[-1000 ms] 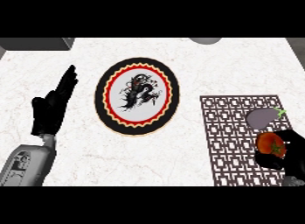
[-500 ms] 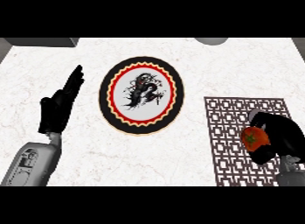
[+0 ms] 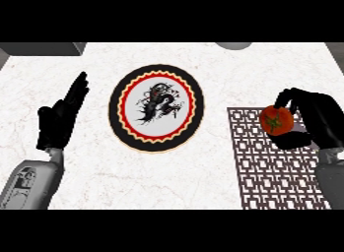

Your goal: Pick the tomato from the placemat and place it in the plate

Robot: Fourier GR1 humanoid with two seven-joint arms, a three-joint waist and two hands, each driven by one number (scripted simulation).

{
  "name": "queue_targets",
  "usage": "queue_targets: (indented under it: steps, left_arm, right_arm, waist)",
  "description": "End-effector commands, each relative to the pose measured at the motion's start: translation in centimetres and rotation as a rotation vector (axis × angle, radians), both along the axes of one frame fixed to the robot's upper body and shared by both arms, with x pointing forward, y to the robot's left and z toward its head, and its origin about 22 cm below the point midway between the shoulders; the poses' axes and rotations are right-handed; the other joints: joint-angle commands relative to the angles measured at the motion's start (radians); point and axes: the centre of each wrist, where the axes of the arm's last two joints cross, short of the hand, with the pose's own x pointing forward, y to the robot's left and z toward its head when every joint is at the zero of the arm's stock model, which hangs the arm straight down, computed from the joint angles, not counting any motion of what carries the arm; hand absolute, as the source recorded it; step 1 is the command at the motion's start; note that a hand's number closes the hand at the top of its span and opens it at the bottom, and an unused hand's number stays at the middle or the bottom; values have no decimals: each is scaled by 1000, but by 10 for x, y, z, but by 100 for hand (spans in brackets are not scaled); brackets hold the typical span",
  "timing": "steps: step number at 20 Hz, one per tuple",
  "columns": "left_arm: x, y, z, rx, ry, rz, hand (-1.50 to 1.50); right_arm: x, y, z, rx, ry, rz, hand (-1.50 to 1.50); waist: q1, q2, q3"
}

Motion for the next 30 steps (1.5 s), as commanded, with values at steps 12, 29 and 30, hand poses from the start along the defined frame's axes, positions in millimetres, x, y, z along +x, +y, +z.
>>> queue_targets:
  steps: [12, 29, 30]
  left_arm:
    - [-3, 14, -18, -3, -5, -7, 0]
    - [-7, -1, -3, 3, -5, -43, 0]
    - [-2, -12, 7, 7, -24, -46, 0]
  right_arm:
    - [32, 121, 71, 222, -100, 369, 150]
    - [82, 244, 1, 3, 51, 298, 150]
    - [86, 238, -14, -10, 90, 298, 150]
  waist:
    - [2, 3, -1]
    - [52, 9, -1]
    - [48, 10, 0]
